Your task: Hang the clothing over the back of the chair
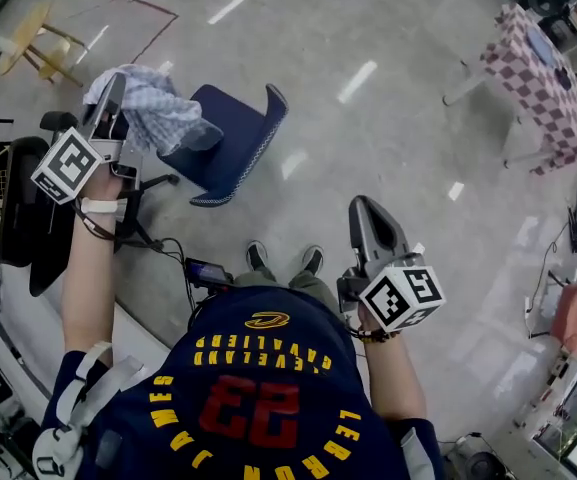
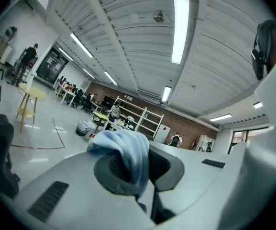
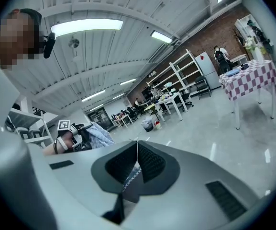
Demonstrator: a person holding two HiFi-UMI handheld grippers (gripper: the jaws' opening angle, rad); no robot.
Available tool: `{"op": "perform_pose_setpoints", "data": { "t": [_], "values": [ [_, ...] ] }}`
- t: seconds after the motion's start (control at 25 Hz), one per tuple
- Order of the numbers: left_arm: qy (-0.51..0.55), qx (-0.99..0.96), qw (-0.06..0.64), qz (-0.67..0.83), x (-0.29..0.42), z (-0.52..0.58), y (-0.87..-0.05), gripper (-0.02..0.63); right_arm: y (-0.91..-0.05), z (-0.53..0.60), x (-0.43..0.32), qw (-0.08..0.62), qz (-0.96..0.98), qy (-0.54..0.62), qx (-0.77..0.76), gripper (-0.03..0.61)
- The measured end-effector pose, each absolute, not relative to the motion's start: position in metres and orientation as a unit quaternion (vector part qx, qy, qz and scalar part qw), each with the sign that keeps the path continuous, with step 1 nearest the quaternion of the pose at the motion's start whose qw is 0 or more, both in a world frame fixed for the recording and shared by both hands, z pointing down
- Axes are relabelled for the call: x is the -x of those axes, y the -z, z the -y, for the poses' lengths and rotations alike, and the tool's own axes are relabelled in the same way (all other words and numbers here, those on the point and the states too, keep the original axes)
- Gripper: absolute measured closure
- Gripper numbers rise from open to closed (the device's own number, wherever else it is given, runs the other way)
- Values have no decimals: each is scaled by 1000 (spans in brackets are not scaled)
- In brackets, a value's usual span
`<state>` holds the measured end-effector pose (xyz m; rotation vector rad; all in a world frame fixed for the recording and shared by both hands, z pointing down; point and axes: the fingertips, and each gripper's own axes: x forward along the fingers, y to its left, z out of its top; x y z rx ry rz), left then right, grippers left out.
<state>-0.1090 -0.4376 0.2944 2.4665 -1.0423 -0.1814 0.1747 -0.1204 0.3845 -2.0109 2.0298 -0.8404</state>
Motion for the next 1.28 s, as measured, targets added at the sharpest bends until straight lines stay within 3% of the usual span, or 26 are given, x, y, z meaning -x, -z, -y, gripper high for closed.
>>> {"op": "perform_pose_setpoints", "data": {
  "t": [0.36, 1.0, 1.28],
  "values": [
    [43, -914, 266, 303, -7, 379, -313, 592, -420, 96, -227, 101, -654, 308, 683, 569],
    [6, -907, 375, 192, -144, 260, -369, 592, -430, 60, -276, 131, -620, 313, 707, 569],
    [-44, -910, 379, 160, -194, 223, -415, 592, -440, 17, -310, 139, -574, 325, 738, 569]
  ]
}}
